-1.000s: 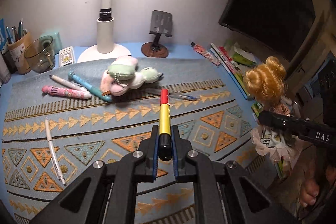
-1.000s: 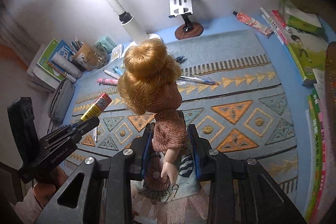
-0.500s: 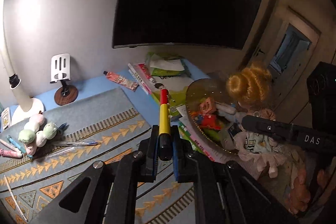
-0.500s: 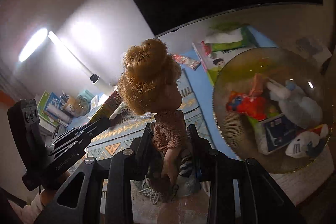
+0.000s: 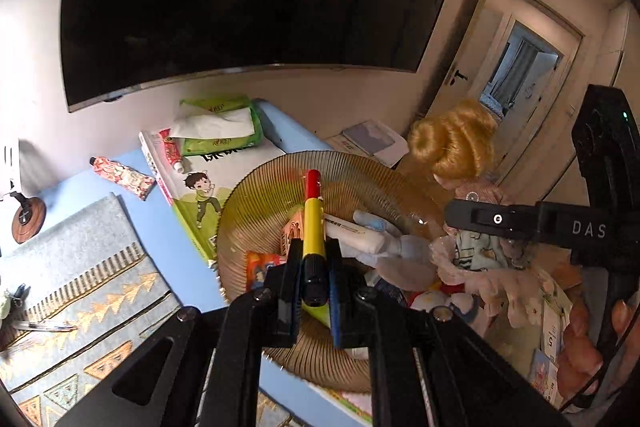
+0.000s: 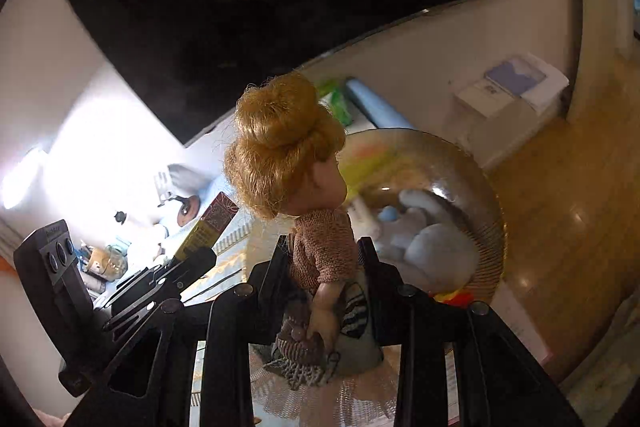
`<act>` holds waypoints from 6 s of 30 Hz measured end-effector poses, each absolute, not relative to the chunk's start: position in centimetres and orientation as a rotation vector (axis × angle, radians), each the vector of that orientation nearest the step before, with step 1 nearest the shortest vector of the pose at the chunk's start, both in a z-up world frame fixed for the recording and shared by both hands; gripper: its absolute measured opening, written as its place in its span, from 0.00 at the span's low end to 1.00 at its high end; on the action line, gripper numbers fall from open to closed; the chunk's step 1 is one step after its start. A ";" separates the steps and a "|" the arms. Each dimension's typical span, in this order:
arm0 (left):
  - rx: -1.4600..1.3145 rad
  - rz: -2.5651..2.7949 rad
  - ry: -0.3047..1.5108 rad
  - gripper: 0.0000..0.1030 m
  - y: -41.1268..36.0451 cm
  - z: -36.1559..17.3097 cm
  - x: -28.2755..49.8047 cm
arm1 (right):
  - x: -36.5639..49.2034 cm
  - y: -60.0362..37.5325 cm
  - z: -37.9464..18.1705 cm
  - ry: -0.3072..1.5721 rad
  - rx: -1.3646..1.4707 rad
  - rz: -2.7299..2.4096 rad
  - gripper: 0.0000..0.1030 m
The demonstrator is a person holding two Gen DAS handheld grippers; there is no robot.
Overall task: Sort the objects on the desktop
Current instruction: 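Carry the marker and doll to the glass bowl and open both tools, then move both open tools back to the desk toward the white pen and clear cup, then grasp the white pen with the left tool while the right tool grasps the clear plastic cup, then carry the pen and cup to the glass bowl and open both tools, then move both open tools away from the bowl back toward the desk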
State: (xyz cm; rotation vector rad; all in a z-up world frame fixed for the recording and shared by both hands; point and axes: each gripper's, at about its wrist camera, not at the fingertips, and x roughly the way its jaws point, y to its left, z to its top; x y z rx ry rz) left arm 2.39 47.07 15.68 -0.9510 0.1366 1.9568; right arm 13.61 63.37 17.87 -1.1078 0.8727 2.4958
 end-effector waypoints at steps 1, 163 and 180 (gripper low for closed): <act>-0.965 1.953 0.140 0.07 47.7 15.2 2.2 | 13.2 64.1 17.4 0.891 -1.124 2.482 0.32; -1.148 1.938 0.023 0.08 51.6 12.4 0.1 | 8.8 69.2 14.9 0.826 -1.141 2.372 0.32; -1.183 2.068 -0.016 0.72 39.1 15.1 2.0 | 13.1 61.1 18.1 0.813 -1.131 2.388 0.57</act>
